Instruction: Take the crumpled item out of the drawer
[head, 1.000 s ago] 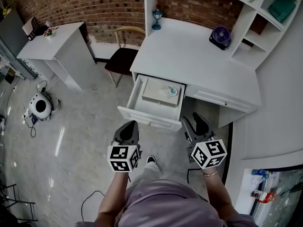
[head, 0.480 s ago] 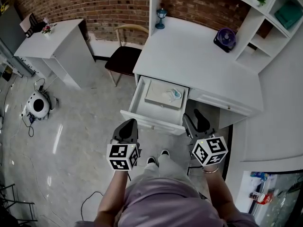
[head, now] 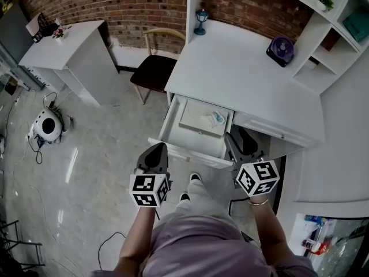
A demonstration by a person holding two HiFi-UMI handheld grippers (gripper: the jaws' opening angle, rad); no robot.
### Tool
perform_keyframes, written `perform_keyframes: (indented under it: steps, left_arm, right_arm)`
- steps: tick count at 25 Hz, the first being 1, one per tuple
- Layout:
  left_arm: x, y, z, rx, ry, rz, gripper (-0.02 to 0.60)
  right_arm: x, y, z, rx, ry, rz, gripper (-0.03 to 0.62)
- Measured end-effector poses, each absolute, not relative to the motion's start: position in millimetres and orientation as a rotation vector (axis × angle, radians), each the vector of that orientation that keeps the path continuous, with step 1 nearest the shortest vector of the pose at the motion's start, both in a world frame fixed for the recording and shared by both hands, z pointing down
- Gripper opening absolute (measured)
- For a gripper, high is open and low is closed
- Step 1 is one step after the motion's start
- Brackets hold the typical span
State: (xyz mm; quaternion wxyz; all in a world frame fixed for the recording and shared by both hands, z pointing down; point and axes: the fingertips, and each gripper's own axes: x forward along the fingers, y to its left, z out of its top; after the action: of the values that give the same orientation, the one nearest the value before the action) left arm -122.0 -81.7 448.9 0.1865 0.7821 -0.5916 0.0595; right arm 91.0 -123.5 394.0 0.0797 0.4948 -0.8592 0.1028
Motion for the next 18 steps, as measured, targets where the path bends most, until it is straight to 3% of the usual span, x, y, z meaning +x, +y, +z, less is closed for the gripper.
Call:
perform_keyframes:
  steps: [18]
  left_arm:
    - [-128, -131, 465, 2.085, -1.756, 0.187, 0.000]
  right_arm:
    - [83, -208, 447, 1.293, -2.548, 0.374, 0.207]
